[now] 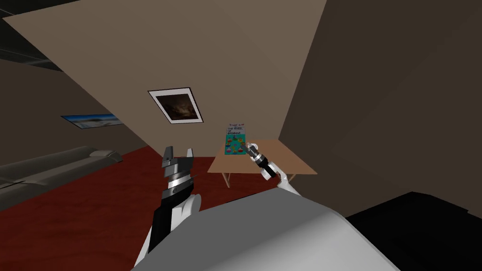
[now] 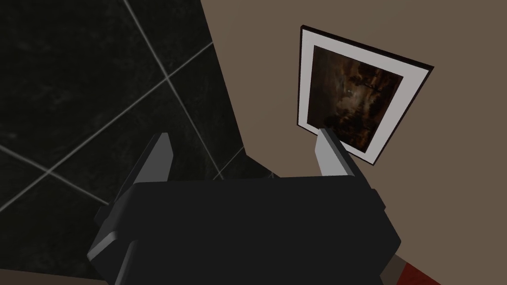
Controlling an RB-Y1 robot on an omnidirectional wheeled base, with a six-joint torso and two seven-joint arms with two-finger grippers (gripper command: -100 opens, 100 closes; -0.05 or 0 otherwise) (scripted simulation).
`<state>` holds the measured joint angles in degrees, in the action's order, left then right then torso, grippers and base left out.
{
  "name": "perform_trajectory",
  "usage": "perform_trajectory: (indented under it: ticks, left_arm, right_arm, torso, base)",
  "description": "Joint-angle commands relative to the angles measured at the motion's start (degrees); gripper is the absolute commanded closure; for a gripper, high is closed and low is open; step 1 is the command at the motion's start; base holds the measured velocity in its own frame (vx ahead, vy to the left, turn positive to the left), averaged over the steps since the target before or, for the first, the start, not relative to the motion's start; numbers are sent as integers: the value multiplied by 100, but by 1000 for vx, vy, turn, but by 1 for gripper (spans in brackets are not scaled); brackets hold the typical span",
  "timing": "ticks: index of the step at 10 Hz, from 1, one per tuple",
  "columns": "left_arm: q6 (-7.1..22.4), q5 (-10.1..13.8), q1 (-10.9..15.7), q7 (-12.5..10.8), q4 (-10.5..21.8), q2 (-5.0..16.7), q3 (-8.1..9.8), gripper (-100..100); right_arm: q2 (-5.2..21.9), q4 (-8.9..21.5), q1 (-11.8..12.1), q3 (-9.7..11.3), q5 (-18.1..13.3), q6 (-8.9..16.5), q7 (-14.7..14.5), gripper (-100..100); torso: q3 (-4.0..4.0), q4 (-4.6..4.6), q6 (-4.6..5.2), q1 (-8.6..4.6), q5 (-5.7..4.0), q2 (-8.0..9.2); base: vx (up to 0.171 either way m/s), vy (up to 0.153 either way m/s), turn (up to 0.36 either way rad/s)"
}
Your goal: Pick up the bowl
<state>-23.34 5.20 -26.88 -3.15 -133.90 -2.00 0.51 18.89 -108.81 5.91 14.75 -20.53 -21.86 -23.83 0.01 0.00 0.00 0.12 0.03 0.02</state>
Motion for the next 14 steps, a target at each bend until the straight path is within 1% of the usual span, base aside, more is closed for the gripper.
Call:
perform_trajectory:
  ticks: [1,2,3,4,5,6,7,8,9,10,11,12,13,14]
  left_arm:
    - [0,0,0,0,0,0,0,0]
    - [0,0,0,0,0,0,0,0]
    - [0,0,0,0,0,0,0,0]
    - [0,0,0,0,0,0,0,0]
    - [0,0,0,0,0,0,0,0]
    - [0,0,0,0,0,0,0,0]
    - [0,0,-1,0,0,0,0,0]
    - [0,0,0,0,0,0,0,0]
    - [0,0,0,0,0,0,0,0]
    - [0,0,0,0,0,0,0,0]
    - [0,0,0,0,0,0,0,0]
    - [0,0,0,0,0,0,0,0]
    - [0,0,0,0,0,0,0,0]
    - [0,0,0,0,0,0,0,0]
  right_arm:
    - [94,189,-81,53,-59,-13,-75,-100]
    - [240,450,-290,202,-201,-8,-228,-100]
    - [240,507,-290,202,-201,-8,-228,-100]
    - [386,710,-496,358,-343,-2,-382,-100]
    - [386,829,-496,358,-343,-2,-382,-100]
    - [386,837,-496,358,-343,-2,-382,-100]
    - [534,1047,-698,519,-485,5,-538,-100]
    - [534,1169,-698,519,-485,5,-538,-100]
    - [682,1331,-894,687,-627,11,-693,-100]
    - [682,1487,-894,687,-627,11,-693,-100]
    - [831,1689,-1082,861,-766,18,-847,-100]
    - [831,1855,-1082,861,-766,18,-847,-100]
    - [980,2016,-1262,1039,-904,25,-1000,-100]
    - [980,2157,-1262,1039,-904,25,-1000,-100]
  torso:
    - [0,0,0,0,0,0]
    - [0,0,2,-4,-1,0]
    - [1,0,1,-3,0,1]
    - [1,0,3,-4,-1,1]
    - [1,0,1,-4,-1,2]
    - [1,0,3,-5,-1,2]
    - [0,0,4,-9,-2,0]
    - [0,0,1,-8,-2,0]
    - [0,0,3,-8,-2,1]
    - [1,0,2,-6,-1,2]
    - [1,0,4,-6,-1,2]
    - [2,1,2,-6,-1,3]
    - [2,1,4,-8,-1,3]
    - [2,1,2,-7,-1,3]
  base:
    - [-8,22,50]
    - [-11,26,90]
    - [-11,22,40]
    - [-15,24,62]
    - [-11,22,56]
    - [-3,9,5]
    - [-6,14,88]
    - [-9,13,58]
    - [-14,23,103]
    - [-12,18,50]
    - [-17,20,104]
    - [-14,13,50]
    - [-15,17,115]
    - [-11,10,55]
